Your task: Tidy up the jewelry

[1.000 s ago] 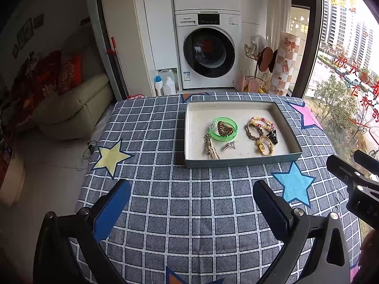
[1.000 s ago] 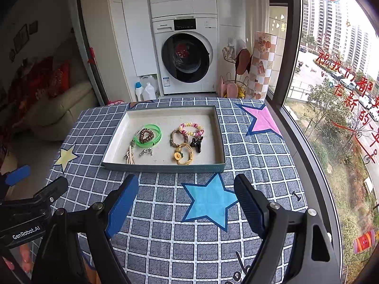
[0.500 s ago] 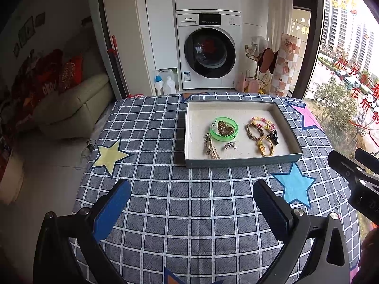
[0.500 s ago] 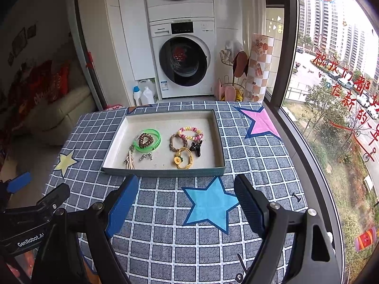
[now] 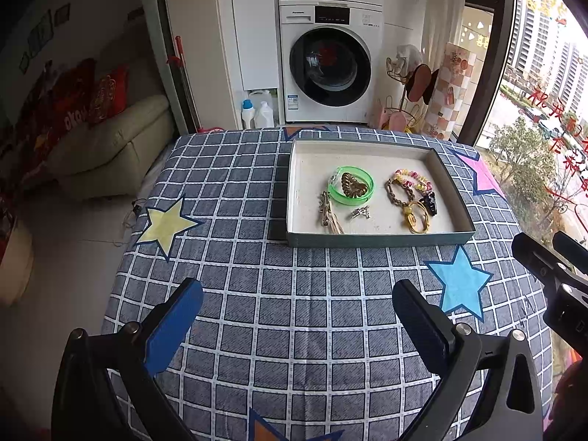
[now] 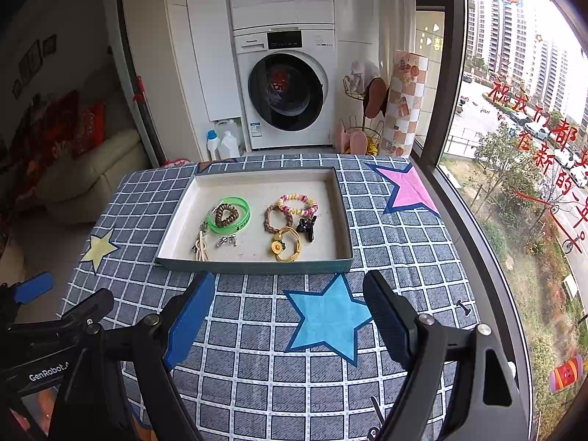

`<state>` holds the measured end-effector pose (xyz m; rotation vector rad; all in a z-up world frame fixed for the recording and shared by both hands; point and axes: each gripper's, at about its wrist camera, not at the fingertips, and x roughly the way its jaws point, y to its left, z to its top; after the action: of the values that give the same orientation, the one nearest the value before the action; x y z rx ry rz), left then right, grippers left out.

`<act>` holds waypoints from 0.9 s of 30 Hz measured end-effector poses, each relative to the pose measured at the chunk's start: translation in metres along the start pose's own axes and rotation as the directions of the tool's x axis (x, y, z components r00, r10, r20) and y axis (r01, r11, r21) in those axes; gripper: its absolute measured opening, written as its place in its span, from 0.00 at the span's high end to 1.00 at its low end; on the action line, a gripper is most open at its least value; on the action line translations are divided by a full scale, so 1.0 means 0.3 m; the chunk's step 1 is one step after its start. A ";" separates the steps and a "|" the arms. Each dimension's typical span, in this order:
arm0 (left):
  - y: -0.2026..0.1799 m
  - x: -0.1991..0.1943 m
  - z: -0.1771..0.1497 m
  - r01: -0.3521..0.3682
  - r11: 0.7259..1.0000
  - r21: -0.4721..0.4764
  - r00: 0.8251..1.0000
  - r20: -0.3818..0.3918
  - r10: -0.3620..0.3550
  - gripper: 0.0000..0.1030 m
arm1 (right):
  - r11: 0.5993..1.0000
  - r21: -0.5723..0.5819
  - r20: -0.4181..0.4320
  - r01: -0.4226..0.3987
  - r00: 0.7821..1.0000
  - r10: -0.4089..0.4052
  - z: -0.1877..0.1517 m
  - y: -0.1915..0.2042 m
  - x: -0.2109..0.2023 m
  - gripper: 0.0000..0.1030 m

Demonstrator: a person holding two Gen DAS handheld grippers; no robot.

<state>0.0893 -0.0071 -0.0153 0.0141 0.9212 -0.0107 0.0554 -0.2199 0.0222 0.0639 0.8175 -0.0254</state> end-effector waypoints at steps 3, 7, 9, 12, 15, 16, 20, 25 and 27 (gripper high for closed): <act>0.003 0.001 0.001 -0.001 1.000 -0.005 1.000 -0.003 0.001 0.00 | 1.000 -0.004 -0.003 -0.003 1.000 0.003 0.002 0.003 0.001 0.17; 0.005 0.002 0.001 0.000 1.000 -0.005 1.000 -0.005 0.000 0.00 | 1.000 -0.005 -0.005 -0.004 1.000 0.004 0.002 0.006 0.002 0.17; 0.005 0.003 0.002 -0.001 1.000 -0.003 1.000 -0.007 0.001 0.00 | 1.000 -0.005 -0.005 -0.004 1.000 0.004 0.002 0.006 0.003 0.17; 0.004 0.002 0.001 -0.002 1.000 0.001 1.000 -0.007 0.002 0.00 | 1.000 -0.005 -0.004 -0.003 1.000 0.003 0.001 0.007 0.002 0.17; 0.002 0.002 0.001 -0.005 1.000 0.003 1.000 -0.007 0.005 0.00 | 1.000 -0.003 -0.006 -0.004 1.000 0.004 0.002 0.007 0.002 0.17; 0.001 0.002 0.001 -0.005 1.000 0.003 1.000 -0.008 0.005 0.00 | 1.000 -0.003 -0.006 -0.004 1.000 0.004 0.001 0.008 0.002 0.17; 0.000 0.003 0.001 -0.007 1.000 0.004 1.000 -0.007 0.007 0.00 | 1.000 -0.005 -0.006 -0.005 1.000 0.005 0.000 0.008 0.003 0.17; -0.003 0.005 0.001 -0.009 1.000 0.009 1.000 -0.008 0.009 0.00 | 1.000 -0.004 -0.006 -0.005 1.000 0.005 -0.001 0.009 0.003 0.17; -0.004 0.005 0.001 -0.009 1.000 0.008 1.000 -0.009 0.009 0.00 | 1.000 -0.004 -0.009 -0.007 1.000 0.007 -0.003 0.010 0.005 0.17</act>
<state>0.0903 -0.0082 -0.0163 0.0263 0.9298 -0.0057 0.0559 -0.2168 0.0205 0.0636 0.8259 -0.0170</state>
